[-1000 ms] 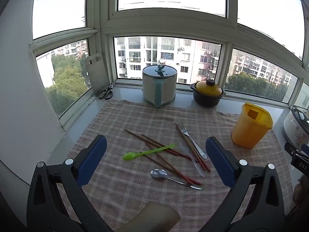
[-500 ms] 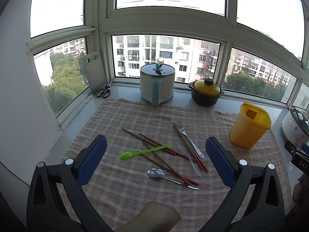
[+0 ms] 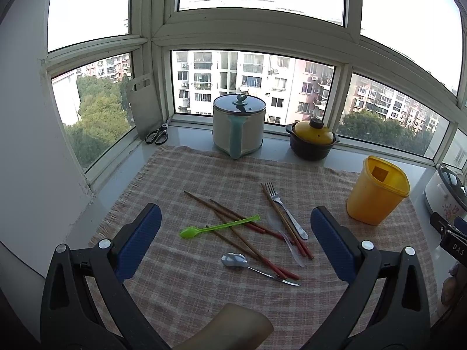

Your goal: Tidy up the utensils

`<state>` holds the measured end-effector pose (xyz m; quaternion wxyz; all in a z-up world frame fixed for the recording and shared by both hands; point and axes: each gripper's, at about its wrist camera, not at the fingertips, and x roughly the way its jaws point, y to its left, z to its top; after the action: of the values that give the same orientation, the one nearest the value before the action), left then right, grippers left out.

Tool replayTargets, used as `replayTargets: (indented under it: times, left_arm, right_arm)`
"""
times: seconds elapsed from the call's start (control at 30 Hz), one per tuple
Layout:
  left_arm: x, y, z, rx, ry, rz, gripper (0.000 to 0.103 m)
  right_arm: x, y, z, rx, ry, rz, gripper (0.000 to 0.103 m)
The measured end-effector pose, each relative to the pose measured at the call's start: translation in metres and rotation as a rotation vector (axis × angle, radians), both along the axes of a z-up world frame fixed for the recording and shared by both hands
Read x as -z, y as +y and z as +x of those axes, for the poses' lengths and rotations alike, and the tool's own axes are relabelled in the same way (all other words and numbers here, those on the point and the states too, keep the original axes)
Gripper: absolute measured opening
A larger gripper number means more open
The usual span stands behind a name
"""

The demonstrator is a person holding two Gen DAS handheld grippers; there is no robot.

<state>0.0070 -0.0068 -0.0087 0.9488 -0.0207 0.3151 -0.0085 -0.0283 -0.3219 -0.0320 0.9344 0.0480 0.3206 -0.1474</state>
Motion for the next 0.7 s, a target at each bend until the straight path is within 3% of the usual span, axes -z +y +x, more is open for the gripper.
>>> replayTargets:
  times: [0.7]
  left_arm:
    - [0.0077,0.003,-0.0022,-0.021,0.026,-0.014,0.103]
  right_arm:
    - [-0.0004,0.0032,0.0035,-0.008,0.007,0.0,0.103]
